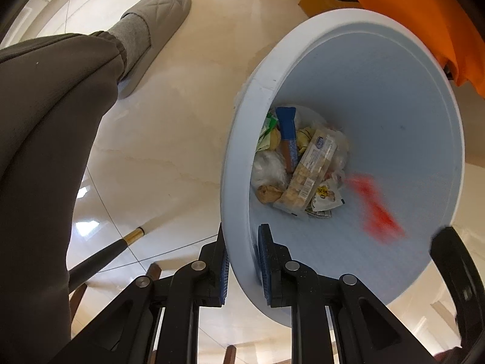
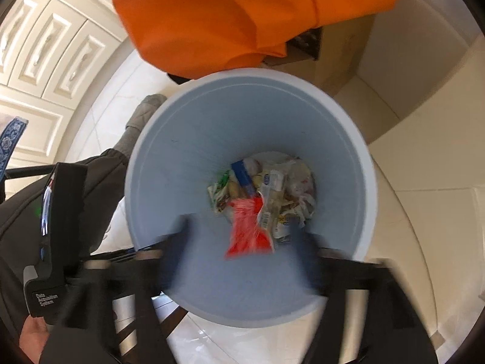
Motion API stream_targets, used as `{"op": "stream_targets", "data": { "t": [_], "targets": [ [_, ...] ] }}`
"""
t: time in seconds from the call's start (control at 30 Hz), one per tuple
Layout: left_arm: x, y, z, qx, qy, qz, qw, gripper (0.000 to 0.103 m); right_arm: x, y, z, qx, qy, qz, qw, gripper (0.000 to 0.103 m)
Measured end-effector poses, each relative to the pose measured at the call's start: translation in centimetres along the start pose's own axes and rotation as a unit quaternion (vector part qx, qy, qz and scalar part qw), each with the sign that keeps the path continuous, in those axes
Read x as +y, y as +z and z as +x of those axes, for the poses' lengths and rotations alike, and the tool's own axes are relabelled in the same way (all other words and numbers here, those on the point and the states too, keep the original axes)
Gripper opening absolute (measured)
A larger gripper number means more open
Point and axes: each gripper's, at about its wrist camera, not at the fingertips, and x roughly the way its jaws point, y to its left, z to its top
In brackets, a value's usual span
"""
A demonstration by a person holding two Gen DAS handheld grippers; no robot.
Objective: Collect trash
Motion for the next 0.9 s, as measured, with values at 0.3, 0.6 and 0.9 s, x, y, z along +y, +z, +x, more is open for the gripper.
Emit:
{"op": "stream_targets", "data": {
  "t": [0.3,0.6,0.9],
  "targets": [
    [-1.5,-0.9,-1.3,-0.016,0.037,0.010,0.9991,0.091,-1.0,-0.5,-1.2,-0.007,-0.024,0.022,0.999,0.103],
    [-3.0,-2.1,-1.9,-0.049,-0.026,0.035,0.9979,0.101,-1.4,-1.8,-5.3,-0.037,-0.021,0.048,0.998,0.103],
    [-4.3,-9.1,-6.7,-0.139,-0.088,0.093,0.9820,0.102,-1.6,-3.9,-14.0,-0.108,-0.057,0.069,0.990,0.103]
  ]
}}
